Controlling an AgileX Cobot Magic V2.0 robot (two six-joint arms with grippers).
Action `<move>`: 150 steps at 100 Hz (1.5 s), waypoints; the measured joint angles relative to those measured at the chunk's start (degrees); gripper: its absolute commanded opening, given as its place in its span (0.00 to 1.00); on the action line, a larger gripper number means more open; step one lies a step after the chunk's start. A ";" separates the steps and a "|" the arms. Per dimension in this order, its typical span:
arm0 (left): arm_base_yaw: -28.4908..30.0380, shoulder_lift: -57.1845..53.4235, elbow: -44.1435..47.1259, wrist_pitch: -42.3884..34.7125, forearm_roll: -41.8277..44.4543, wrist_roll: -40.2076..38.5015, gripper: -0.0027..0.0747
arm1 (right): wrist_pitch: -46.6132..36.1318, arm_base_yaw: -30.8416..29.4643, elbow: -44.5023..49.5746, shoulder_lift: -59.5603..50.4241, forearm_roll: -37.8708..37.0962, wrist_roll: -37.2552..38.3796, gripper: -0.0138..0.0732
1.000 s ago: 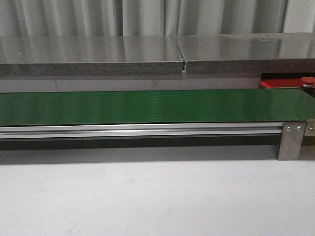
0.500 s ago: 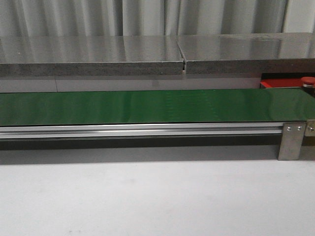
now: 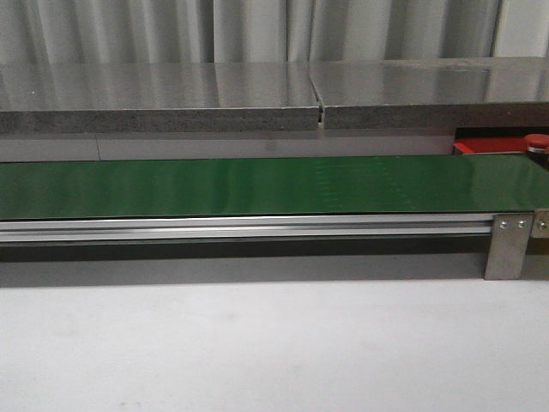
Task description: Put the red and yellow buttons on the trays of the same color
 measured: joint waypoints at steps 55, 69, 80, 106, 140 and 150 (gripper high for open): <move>19.87 18.56 -7.28 -1.22 0.00 -0.09 0.65 | 0.00 0.00 0.00 0.00 0.00 0.00 0.02; 23.61 23.74 -10.47 -1.60 0.00 -0.09 0.73 | 0.00 0.00 0.00 0.00 0.00 0.00 0.02; 25.65 29.23 -14.87 0.49 0.00 -0.09 0.70 | 0.00 0.00 0.00 0.00 0.00 0.00 0.02; 29.22 46.04 -31.10 13.23 0.00 -4.27 0.70 | 0.00 0.00 0.00 0.00 0.00 0.00 0.02; 29.70 66.49 -51.07 26.33 0.11 -8.59 0.70 | 0.00 0.00 0.00 0.00 0.00 0.00 0.02; 29.82 70.48 -54.71 26.88 0.35 -9.89 0.70 | 0.00 0.00 0.00 0.00 0.00 0.00 0.02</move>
